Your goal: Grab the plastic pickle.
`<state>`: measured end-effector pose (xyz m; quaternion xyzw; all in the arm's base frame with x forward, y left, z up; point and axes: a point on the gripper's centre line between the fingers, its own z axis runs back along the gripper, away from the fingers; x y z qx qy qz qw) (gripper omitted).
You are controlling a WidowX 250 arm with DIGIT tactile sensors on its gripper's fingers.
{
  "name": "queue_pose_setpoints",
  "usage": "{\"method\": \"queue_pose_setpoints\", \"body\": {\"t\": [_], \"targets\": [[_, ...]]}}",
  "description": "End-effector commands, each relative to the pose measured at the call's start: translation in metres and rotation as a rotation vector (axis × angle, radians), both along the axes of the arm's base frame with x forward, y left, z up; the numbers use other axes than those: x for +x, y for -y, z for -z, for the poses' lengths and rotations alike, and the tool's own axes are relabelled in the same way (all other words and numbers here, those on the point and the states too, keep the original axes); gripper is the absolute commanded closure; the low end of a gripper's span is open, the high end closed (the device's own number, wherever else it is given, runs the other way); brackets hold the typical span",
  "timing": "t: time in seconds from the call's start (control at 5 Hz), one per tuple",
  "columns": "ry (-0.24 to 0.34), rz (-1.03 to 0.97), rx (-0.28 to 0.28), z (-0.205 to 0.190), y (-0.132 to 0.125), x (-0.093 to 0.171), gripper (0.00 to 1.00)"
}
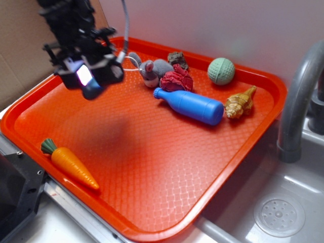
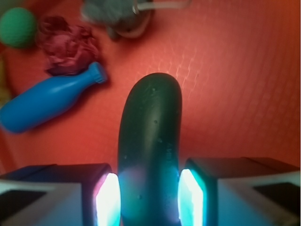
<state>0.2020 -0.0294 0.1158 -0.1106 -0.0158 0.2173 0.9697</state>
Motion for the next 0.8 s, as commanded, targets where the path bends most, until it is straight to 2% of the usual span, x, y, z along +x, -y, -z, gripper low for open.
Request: {"method": "queue_pose_setpoints", "body": {"t": [0.0,0.2,0.4,0.6], "targets": [[0.01,0.484,0.158,-0.079,-0.047,0.013,1.0],[0.077,0.701,0.22,-0.077,-0.082,0.016,1.0],[0.102,0.537,0.27,-0.08,-0.101,0.015,1.0],[0.09,0.43,0.255,-0.077,-0.124,0.017,1.0]]}}
